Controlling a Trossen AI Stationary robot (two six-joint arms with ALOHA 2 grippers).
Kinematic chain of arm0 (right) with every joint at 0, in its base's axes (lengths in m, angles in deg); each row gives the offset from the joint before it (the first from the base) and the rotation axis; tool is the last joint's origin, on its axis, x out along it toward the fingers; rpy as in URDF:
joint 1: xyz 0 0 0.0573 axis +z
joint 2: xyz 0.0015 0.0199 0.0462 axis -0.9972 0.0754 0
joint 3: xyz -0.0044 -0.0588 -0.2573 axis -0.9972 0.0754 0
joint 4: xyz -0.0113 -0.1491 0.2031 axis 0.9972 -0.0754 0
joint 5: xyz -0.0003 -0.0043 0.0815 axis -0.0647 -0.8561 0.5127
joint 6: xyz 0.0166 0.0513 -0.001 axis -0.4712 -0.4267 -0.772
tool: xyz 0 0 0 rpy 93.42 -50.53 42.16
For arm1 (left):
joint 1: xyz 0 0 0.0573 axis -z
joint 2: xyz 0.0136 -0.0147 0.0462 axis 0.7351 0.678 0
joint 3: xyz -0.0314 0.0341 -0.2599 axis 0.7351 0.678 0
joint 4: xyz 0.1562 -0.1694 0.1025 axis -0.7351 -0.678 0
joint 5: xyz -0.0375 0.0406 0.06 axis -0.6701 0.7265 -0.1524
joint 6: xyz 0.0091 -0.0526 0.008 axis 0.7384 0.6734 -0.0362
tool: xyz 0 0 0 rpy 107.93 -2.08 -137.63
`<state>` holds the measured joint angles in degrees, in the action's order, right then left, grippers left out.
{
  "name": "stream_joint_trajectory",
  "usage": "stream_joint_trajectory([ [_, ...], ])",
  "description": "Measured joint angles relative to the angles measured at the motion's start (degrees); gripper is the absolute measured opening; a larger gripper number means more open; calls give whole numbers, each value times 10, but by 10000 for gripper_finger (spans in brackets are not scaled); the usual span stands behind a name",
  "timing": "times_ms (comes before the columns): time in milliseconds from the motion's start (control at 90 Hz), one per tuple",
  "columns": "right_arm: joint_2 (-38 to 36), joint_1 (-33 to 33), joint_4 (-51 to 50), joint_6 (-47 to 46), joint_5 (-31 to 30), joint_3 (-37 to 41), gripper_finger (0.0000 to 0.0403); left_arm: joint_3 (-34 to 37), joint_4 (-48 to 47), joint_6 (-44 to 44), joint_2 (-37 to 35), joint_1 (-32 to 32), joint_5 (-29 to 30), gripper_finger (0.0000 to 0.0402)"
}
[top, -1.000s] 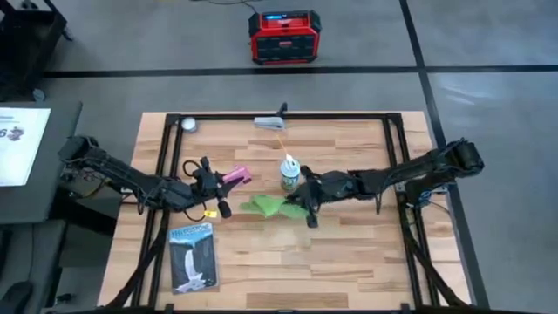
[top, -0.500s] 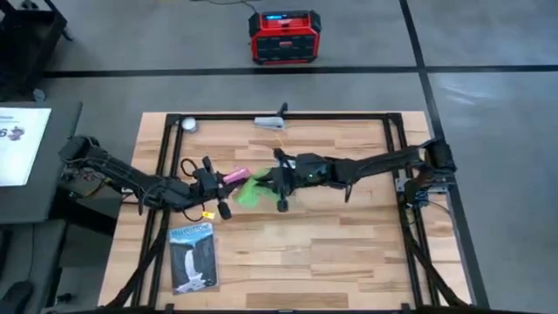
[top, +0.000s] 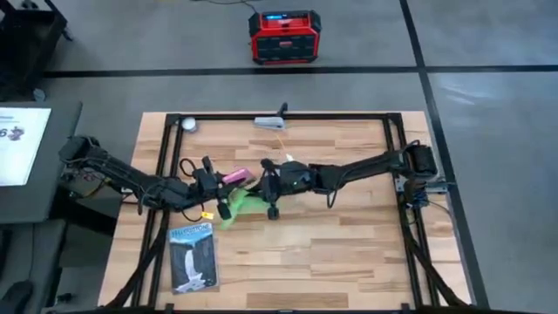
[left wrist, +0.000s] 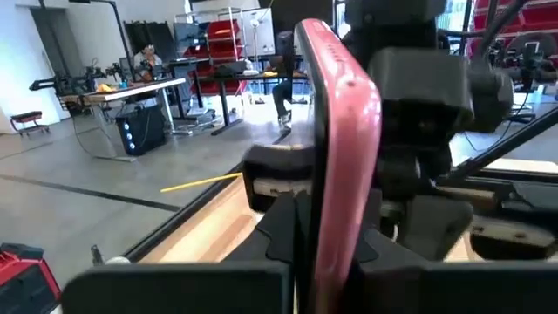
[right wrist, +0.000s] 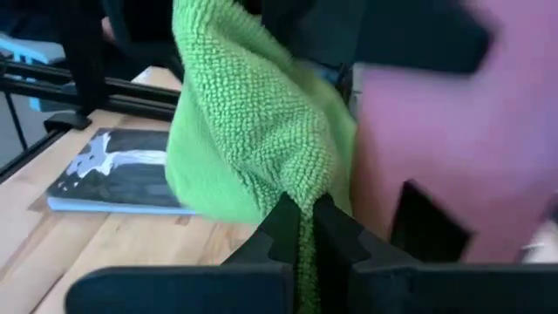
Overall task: Apply microfiber cloth
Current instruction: Wipe pink cellphone with a microfiber cloth
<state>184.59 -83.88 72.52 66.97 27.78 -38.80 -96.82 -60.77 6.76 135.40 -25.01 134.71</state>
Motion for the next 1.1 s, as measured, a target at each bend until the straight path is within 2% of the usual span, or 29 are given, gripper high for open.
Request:
stream_joint_trajectory([
  [311, -80, -19, -46, 42, -26, 0, 0, 0, 1, 0, 0, 0, 5, 2],
  [411, -78, -19, -51, 39, -28, 0, 0, 0, -2, 0, 0, 0, 6, 2],
  [611, -29, -5, -47, 23, -31, 1, 0, 0, -9, 9, 0, 0, -2, 2],
  [756, -39, -1, -31, 25, -32, -8, 0, 0, -13, 15, 0, 0, -1, 2],
  [1100, -54, -4, -100, 77, -32, -85, 0, 0, -13, 16, 0, 0, 1, 2],
])
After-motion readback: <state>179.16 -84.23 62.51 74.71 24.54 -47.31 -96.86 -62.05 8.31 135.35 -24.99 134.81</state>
